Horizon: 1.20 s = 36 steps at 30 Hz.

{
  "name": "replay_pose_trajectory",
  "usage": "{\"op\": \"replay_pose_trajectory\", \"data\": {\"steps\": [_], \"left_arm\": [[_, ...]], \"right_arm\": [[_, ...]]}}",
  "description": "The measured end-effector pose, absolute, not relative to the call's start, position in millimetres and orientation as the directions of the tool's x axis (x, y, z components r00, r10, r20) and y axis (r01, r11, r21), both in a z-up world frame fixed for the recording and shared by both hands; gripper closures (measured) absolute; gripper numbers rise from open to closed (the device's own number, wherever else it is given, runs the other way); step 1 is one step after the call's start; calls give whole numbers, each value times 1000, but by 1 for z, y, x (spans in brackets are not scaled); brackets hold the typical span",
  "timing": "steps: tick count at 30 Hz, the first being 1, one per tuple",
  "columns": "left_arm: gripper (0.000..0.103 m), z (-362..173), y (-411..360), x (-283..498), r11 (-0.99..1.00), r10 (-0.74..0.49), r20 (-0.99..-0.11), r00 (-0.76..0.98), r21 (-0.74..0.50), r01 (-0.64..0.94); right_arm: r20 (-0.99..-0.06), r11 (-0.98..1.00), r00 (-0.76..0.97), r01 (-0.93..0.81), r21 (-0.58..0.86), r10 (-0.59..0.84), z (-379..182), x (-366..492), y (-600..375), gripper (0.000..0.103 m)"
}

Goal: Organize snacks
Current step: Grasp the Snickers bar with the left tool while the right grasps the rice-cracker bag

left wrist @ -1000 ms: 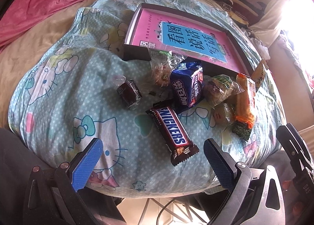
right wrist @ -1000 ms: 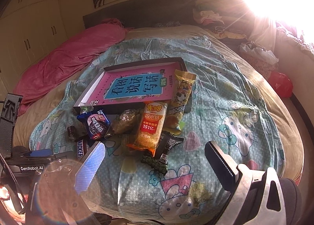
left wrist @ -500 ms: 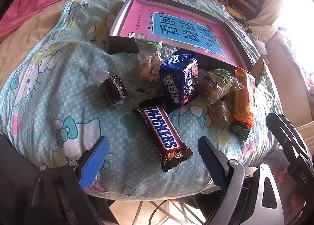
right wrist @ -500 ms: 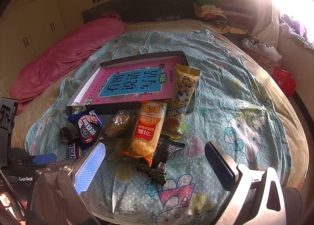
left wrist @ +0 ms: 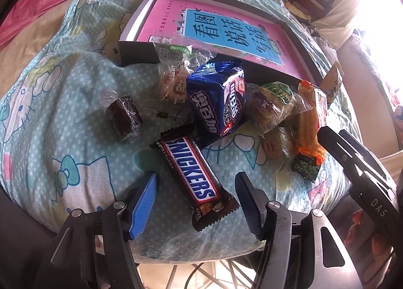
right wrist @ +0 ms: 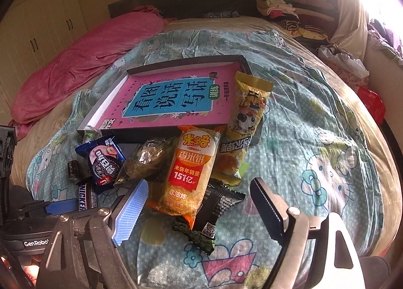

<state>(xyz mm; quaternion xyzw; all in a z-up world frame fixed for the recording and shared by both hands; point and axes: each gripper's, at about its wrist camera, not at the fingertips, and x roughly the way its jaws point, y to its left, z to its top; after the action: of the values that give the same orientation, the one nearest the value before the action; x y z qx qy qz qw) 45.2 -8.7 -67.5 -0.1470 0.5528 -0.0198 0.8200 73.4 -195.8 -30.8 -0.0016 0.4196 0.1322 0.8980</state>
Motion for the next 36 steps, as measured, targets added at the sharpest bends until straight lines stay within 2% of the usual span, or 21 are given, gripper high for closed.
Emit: {"op": "replay_pose_trajectory", "data": {"steps": [7,14,18,25,36], "left_arm": [[48,-71,-16,57,958,-185,-902,391,-255,-135],[55,-75,-13,60,960,-169,-905,390,-241,-144],[59,-75,-15,60,963,-158,-907,391,-229,-142],[66,-74,-12,61,962,-162,-906,392,-233,-140],[70,-76,12,57,920,-280,-878,388,-361,-155]], "right_arm": [[-770,957,583,-260,127,260,-38,84,-194,40],[-781,947,561,-298,119,275,-45,90,-184,48],[-784,941,551,-318,118,284,-48,92,-180,57],[-782,936,553,-336,107,288,-50,95,-177,64],[-761,927,549,-325,185,344,-47,96,-192,69]]}}
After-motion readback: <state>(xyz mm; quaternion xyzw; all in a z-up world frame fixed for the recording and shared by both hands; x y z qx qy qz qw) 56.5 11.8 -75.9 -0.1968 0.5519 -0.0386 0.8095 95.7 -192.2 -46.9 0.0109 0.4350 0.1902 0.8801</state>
